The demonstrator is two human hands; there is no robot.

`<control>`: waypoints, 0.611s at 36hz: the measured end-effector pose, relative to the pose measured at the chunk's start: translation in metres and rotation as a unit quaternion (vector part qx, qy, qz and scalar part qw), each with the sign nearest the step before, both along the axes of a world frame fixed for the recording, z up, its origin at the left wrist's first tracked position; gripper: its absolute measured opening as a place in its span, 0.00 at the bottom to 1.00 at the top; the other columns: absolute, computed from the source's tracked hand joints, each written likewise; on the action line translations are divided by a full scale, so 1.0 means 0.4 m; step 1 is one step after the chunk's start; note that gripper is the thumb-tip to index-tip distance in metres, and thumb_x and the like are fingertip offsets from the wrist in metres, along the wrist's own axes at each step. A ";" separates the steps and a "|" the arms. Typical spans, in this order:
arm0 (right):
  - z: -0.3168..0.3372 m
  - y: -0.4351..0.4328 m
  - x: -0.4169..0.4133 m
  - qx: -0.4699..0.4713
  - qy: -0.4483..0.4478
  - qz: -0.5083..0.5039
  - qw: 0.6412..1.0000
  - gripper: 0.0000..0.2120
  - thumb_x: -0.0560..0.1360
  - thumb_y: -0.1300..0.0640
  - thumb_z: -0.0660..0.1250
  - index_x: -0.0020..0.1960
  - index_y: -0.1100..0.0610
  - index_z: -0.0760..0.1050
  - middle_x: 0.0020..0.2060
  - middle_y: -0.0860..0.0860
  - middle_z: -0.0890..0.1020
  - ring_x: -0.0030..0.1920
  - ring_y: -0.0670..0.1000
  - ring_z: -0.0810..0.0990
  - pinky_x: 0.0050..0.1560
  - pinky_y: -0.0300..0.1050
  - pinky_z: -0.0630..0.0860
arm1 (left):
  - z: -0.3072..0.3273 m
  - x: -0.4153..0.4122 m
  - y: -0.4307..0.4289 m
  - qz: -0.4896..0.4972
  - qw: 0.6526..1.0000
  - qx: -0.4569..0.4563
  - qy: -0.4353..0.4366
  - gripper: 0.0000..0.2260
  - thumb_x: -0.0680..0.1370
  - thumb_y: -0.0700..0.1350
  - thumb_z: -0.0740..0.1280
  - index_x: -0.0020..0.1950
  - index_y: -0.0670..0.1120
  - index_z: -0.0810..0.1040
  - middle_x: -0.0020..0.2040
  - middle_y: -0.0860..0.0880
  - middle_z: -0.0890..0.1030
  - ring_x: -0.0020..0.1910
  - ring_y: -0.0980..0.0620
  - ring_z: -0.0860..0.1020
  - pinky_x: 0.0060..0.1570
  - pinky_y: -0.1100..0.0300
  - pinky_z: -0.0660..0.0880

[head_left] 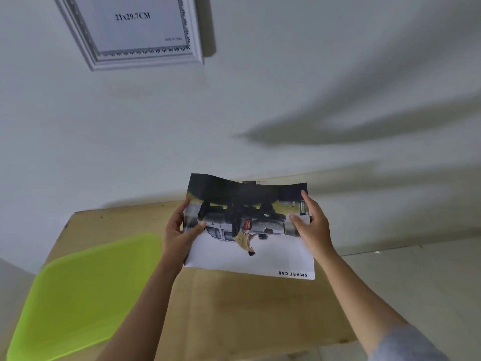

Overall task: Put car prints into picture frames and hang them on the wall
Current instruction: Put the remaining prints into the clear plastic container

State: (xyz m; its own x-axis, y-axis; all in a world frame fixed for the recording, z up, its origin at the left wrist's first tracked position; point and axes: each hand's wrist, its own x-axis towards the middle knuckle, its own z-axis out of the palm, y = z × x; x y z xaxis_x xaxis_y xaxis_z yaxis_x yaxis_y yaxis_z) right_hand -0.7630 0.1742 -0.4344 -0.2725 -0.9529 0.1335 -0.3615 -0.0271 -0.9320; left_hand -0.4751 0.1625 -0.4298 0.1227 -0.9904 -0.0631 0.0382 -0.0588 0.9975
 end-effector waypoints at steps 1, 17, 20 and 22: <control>-0.007 -0.026 0.009 0.003 0.004 0.002 1.000 0.29 0.74 0.65 0.66 0.72 0.53 0.62 0.66 0.43 0.66 0.66 0.40 0.63 0.65 0.32 0.59 | -0.012 0.009 -0.029 0.001 1.000 0.007 -0.004 0.31 0.64 0.41 0.75 0.66 0.55 0.72 0.58 0.44 0.80 0.56 0.41 0.78 0.57 0.39 0.74; -0.130 -0.219 0.040 0.085 0.043 -0.020 0.995 0.29 0.73 0.64 0.68 0.71 0.52 0.63 0.69 0.50 0.67 0.66 0.44 0.65 0.65 0.40 0.60 | -0.158 0.006 -0.222 -0.015 0.992 0.058 -0.114 0.31 0.69 0.37 0.74 0.70 0.45 0.66 0.60 0.46 0.74 0.55 0.48 0.75 0.55 0.53 0.75; -0.136 -0.228 0.034 0.093 0.050 -0.018 0.994 0.28 0.73 0.62 0.68 0.70 0.52 0.64 0.68 0.50 0.68 0.64 0.43 0.65 0.66 0.42 0.62 | -0.163 -0.004 -0.218 -0.004 0.987 0.060 -0.148 0.30 0.71 0.37 0.72 0.70 0.46 0.66 0.57 0.48 0.73 0.52 0.50 0.74 0.51 0.57 0.73; -0.138 -0.227 0.028 0.099 0.063 -0.011 0.993 0.28 0.73 0.61 0.68 0.70 0.53 0.64 0.68 0.50 0.68 0.64 0.44 0.65 0.65 0.41 0.61 | -0.161 -0.014 -0.215 0.000 0.983 0.060 -0.175 0.30 0.71 0.39 0.72 0.70 0.47 0.65 0.57 0.50 0.72 0.52 0.52 0.74 0.49 0.59 0.71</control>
